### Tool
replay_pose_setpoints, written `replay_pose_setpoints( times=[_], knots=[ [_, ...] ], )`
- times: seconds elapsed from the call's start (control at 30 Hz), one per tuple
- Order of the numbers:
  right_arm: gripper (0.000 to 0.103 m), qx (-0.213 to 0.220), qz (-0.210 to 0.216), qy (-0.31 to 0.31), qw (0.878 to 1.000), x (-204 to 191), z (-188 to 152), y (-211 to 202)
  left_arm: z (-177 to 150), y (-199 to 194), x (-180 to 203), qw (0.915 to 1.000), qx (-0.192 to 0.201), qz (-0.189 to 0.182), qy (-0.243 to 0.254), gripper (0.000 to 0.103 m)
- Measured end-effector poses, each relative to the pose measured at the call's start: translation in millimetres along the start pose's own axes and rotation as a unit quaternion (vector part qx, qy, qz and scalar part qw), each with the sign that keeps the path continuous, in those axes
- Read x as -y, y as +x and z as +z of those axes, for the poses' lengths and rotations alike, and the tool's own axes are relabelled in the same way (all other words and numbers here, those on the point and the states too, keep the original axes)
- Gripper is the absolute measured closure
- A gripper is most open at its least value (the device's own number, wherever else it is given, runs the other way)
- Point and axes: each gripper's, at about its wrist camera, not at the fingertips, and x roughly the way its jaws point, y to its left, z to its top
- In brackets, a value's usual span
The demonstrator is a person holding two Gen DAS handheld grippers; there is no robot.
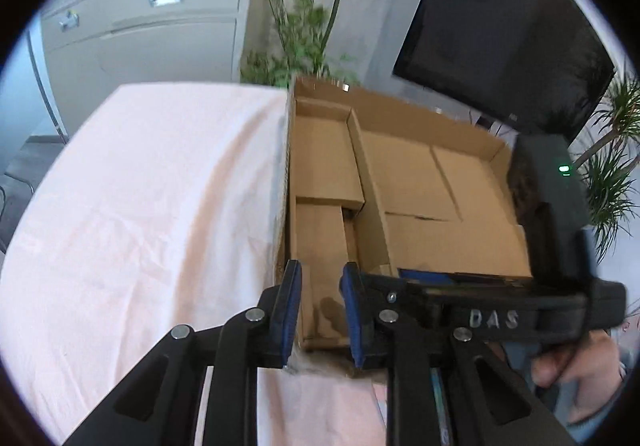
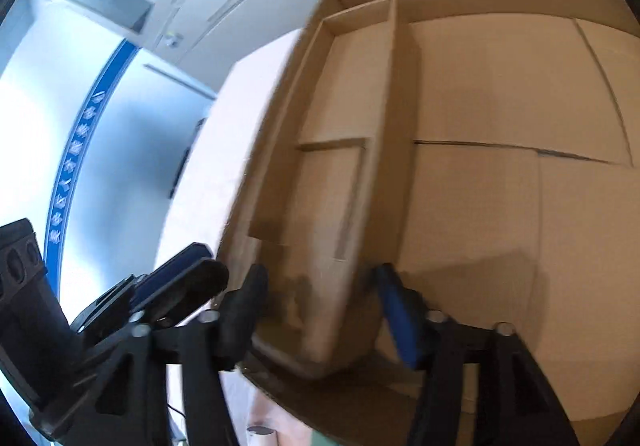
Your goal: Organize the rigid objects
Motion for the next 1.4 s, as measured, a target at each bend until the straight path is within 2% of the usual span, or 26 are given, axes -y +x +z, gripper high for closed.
replay_pose_setpoints(
  times=[0.03,0.1,0.13,0.17,0.23,0.27,0.33,0.43,0.53,0.57,0.63,0.67,0.7,0.73,0.77,0.8,0.83,0.87,0.9,0.93,0.97,1.03,1.07,1.17,1.3,1.4],
  knots=[
    [0.037,0.010,-0.013,-0.011,1.000,-1.8,-6.1,-8.4,-6.8,-15.7,2.5,0.9998,0.017,0.004,0.008,0.081],
    [0.021,0.049,-0.049,-0.021,0.997,-1.9,-22.7,-39.9,-14.4,-40.5,7.9,0.9985,0.050,0.010,0.020,0.057],
    [0.015,0.069,-0.059,-0.023,0.996,-0.4,-31.6,-57.8,-24.3,-58.7,12.3,0.9964,0.078,0.021,0.023,0.021],
    [0.000,0.094,-0.071,-0.032,0.993,0.4,-44.9,-83.6,-29.5,-71.0,14.2,0.9937,0.105,0.036,0.020,0.001],
    [0.000,0.145,-0.122,-0.063,0.980,1.9,-76.5,-131.8,-46.9,-93.7,21.7,0.9885,0.147,0.037,0.011,0.001],
    [0.000,0.167,-0.157,-0.078,0.970,3.1,-96.3,-154.8,-48.1,-94.9,25.5,0.9898,0.139,0.026,0.012,0.001],
    [0.000,0.189,-0.190,-0.086,0.960,7.8,-131.6,-185.8,-58.9,-93.8,37.1,0.9941,0.107,0.006,0.018,0.001],
    [0.000,0.193,-0.190,-0.093,0.958,10.0,-184.2,-213.7,-73.9,-91.1,53.2,0.9962,0.086,0.002,0.016,0.001],
    [0.001,0.178,-0.197,-0.136,0.955,2.5,-233.9,-212.1,-92.3,-89.9,76.5,0.9963,0.077,0.003,0.036,0.001],
    [0.003,0.172,-0.194,-0.144,0.955,3.3,-249.3,-212.1,-98.0,-89.5,84.8,0.9960,0.075,0.005,0.049,0.001],
    [0.032,0.169,-0.181,-0.143,0.958,13.3,-278.5,-210.1,-106.4,-90.5,95.7,0.9950,0.077,0.015,0.061,0.004],
    [0.061,0.163,-0.180,-0.138,0.960,14.6,-285.8,-207.5,-110.8,-93.4,102.7,0.9943,0.079,0.013,0.070,0.033],
    [0.070,0.155,-0.186,-0.134,0.961,19.4,-294.8,-209.0,-113.3,-92.9,106.7,0.9941,0.074,0.005,0.079,0.061],
    [0.069,0.157,-0.190,-0.134,0.960,20.3,-301.3,-207.9,-113.1,-88.6,110.7,0.9948,0.052,-0.010,0.087,0.102],
    [0.064,0.166,-0.195,-0.135,0.957,12.4,-303.5,-199.2,-115.3,-86.8,112.5,0.9954,0.044,-0.015,0.084,0.100],
    [0.029,0.179,-0.196,-0.138,0.954,12.7,-310.9,-205.5,-115.3,-86.3,111.8,0.9960,0.045,-0.016,0.076,0.100],
    [0.004,0.190,-0.194,-0.137,0.953,18.0,-311.9,-208.0,-115.9,-85.7,110.4,0.9966,0.046,-0.014,0.067,0.100],
    [0.000,0.205,-0.189,-0.133,0.951,20.5,-309.8,-211.6,-118.0,-83.5,109.0,0.9977,0.046,-0.012,0.049,0.082],
    [0.000,0.220,-0.172,-0.135,0.951,23.7,-314.5,-215.2,-117.3,-78.4,107.3,0.9986,0.040,-0.004,0.035,0.060],
    [0.000,0.218,-0.165,-0.135,0.952,25.3,-309.0,-212.4,-117.7,-72.4,106.5,0.9992,0.028,0.012,0.024,0.008],
    [0.000,0.210,-0.159,-0.139,0.955,29.1,-311.4,-208.4,-117.7,-63.0,104.2,0.9992,0.014,0.035,0.012,0.002],
    [0.000,0.190,-0.156,-0.144,0.959,32.3,-309.1,-196.8,-120.2,-51.7,103.9,0.9991,-0.004,0.041,0.014,0.002],
    [0.000,0.202,-0.167,-0.165,0.951,30.3,-317.7,-194.8,-121.5,-43.5,105.8,0.9987,-0.024,0.042,0.016,0.002],
    [0.000,0.200,-0.166,-0.205,0.944,23.5,-335.6,-191.0,-130.0,-27.9,115.5,0.9975,-0.060,0.027,0.023,0.002],
    [0.000,0.197,-0.151,-0.198,0.948,21.6,-345.5,-197.4,-134.0,-13.7,134.4,0.9945,-0.082,0.028,0.059,0.002],
    [0.000,0.194,-0.141,-0.193,0.952,18.1,-347.2,-200.0,-134.3,-7.2,141.0,0.9932,-0.090,0.030,0.067,0.002]
  ],
)
